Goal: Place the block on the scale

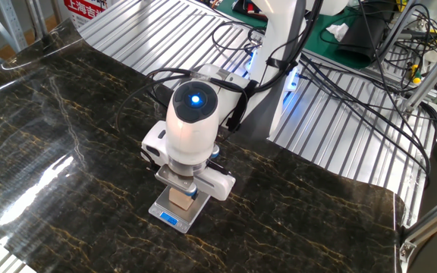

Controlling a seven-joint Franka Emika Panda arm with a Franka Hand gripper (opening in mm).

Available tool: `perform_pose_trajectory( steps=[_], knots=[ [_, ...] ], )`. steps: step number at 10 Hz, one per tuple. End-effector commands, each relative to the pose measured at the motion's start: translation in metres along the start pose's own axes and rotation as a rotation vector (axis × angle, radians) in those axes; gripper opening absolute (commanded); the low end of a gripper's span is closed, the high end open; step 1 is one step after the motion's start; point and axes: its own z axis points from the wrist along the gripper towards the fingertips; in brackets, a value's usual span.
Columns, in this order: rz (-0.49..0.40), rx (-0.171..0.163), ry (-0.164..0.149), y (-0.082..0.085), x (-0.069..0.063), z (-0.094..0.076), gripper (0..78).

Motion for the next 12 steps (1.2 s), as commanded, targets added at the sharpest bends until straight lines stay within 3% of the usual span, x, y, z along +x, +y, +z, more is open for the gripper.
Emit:
perform_pose_trajectory(
  steps=[1,12],
  knots=[
    [0.001,-0.002,-0.003,-0.0002,-0.0016,-0.002,1.1],
    [0.007,-0.003,-0.005,0.0006,-0.0021,0.0019,1.1]
  ],
)
